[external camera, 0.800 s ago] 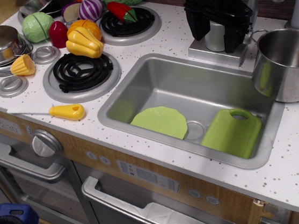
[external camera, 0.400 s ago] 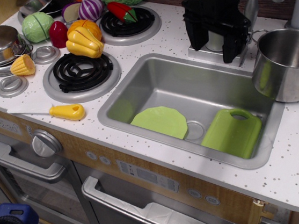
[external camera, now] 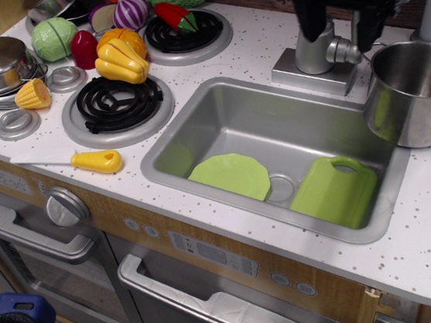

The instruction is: Put pot in sink

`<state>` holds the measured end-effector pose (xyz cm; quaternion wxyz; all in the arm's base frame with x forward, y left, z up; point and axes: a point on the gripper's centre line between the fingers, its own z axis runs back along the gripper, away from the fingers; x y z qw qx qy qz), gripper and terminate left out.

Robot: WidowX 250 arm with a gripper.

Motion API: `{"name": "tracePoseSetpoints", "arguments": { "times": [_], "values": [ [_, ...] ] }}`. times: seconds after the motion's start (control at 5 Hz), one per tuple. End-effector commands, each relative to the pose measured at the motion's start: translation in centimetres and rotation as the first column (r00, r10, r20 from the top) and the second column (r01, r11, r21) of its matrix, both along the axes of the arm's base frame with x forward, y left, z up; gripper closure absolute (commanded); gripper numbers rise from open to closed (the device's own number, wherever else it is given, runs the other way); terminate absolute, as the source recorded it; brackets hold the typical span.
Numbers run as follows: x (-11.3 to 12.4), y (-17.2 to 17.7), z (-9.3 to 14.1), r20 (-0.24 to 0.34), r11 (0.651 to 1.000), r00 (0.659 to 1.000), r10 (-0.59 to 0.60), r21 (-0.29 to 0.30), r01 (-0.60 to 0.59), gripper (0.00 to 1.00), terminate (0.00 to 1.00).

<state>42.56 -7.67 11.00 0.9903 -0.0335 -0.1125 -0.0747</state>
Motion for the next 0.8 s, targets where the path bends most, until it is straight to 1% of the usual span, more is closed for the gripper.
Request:
{"name": "tracePoseSetpoints", "arguments": {
  "times": [0.0,0.2,0.4,0.6],
  "values": [
    [0.8,-3.0,0.7,0.104,0.995,0.99,0.095,-0.03,-0.092,0.0,0.0],
    [0.5,-3.4,-0.6,0.117,0.989,0.983,0.144,-0.056,-0.138,0.0,0.0],
    [0.0,-3.0,-2.4,0.091,0.978,0.975,0.203,-0.058,-0.199,0.0,0.0],
    [-0.2,-1.9,-3.1,0.078,0.982,0.979,0.187,-0.041,-0.184,0.0,0.0]
  ]
}}
